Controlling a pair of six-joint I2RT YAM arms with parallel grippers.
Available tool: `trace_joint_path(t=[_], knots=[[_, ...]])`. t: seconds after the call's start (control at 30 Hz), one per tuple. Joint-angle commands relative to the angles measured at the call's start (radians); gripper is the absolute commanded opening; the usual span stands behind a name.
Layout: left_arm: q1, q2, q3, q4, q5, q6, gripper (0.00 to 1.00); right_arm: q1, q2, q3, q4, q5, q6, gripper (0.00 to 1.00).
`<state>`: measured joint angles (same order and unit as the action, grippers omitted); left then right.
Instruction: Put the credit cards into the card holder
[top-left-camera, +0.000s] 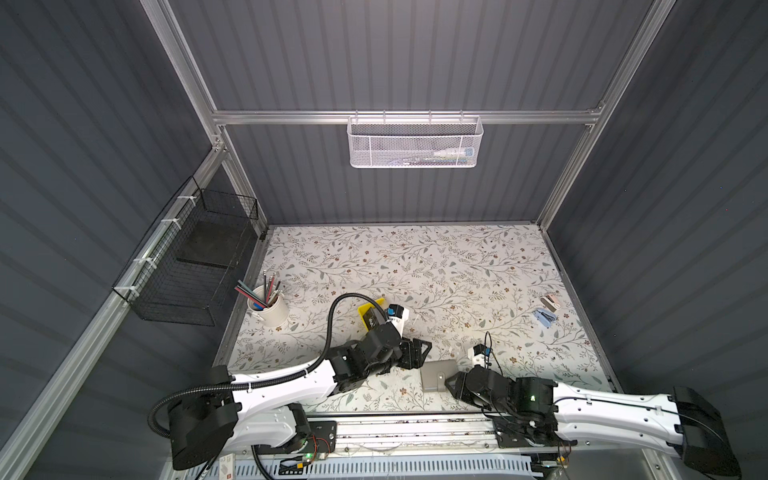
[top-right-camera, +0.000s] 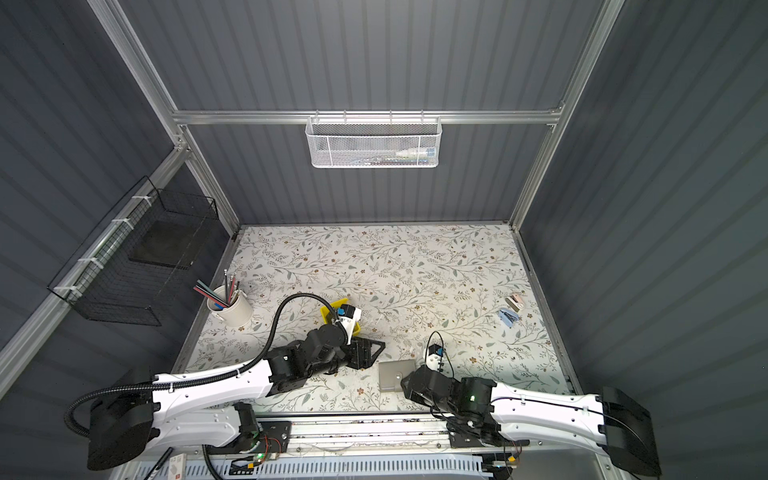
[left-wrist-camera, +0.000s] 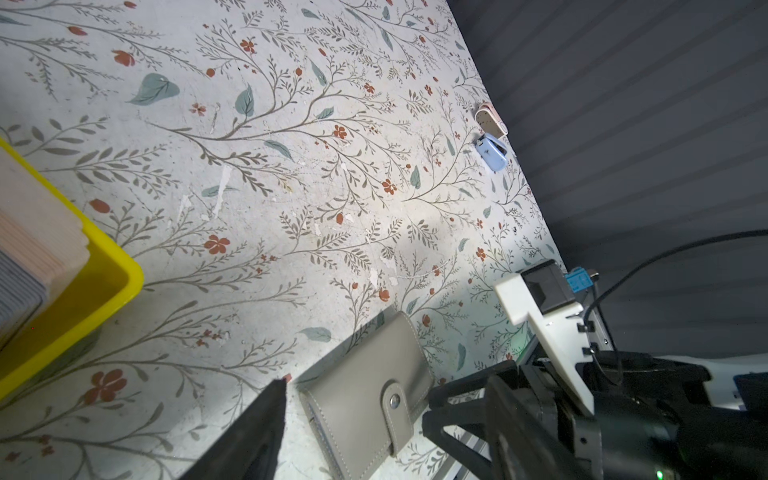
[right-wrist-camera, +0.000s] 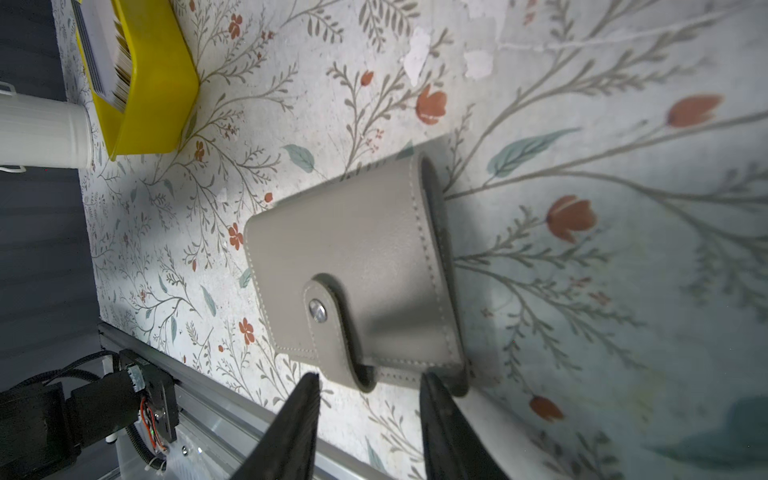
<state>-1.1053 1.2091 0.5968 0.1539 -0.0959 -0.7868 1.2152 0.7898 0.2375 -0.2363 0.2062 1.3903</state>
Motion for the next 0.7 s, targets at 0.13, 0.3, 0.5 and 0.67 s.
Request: trace_joint_path(t=[0.13,0.3,0.5,0.67], knots=[[-0.001,0.006,0.017,-0.021,0.028,0.023,0.75,-0.066,0.045,-0.039,0.109,-0.039,-0.025,0.41],[-0.001,0.024,0.035,-0.071,0.060,0.008,0.73,-0.128,0.048,-0.047,0.146,-0.057,-0.071,0.40],[-0.001,0.031,0.017,-0.080,0.074,-0.035,0.72,-0.289,0.067,-0.041,0.181,-0.169,-0.200,0.40],[-0.002,0.033,-0.021,-0.056,0.088,-0.104,0.70,-0.382,0.097,0.028,0.131,-0.250,-0.309,0.39]])
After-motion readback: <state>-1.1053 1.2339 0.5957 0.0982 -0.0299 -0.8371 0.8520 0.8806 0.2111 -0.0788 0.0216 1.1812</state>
